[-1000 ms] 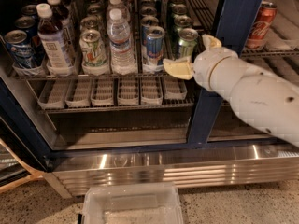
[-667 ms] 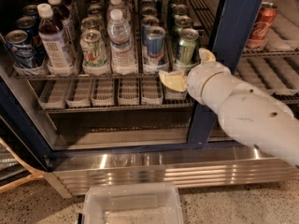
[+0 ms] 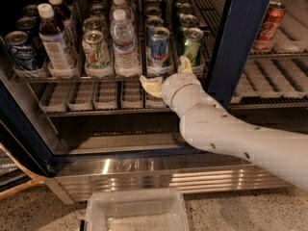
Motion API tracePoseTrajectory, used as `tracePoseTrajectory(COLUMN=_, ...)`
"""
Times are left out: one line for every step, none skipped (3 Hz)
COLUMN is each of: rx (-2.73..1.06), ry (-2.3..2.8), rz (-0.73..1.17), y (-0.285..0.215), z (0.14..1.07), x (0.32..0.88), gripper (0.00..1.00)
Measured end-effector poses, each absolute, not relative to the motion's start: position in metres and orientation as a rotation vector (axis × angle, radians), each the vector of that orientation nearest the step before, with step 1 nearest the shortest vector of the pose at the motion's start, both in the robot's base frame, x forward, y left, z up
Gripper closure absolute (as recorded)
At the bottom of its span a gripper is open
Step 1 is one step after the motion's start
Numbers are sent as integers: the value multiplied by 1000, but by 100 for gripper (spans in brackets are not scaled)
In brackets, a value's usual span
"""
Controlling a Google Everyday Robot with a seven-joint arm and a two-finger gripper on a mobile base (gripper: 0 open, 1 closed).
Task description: Pick green can from top shelf of fridge
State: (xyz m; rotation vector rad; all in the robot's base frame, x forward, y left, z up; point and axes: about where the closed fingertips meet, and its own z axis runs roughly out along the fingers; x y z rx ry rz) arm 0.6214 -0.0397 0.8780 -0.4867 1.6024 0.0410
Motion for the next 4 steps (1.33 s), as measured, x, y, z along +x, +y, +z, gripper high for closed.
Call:
tracePoseTrajectory(rx=-431, ry=1542, rz=49, y=-23, z=896, x=640, gripper=25)
tracePoseTrajectory(rx=-425, ry=1504, rz=57, y=-29, z=925, x=621, gripper=19)
tracePoseTrajectory(rx=-421, ry=1504, rz=62, y=-30, z=928, x=620, gripper=27)
tracePoseTrajectory(rx=-406, ry=1491, rz=55, y=-34, z=933, x=608, gripper=27)
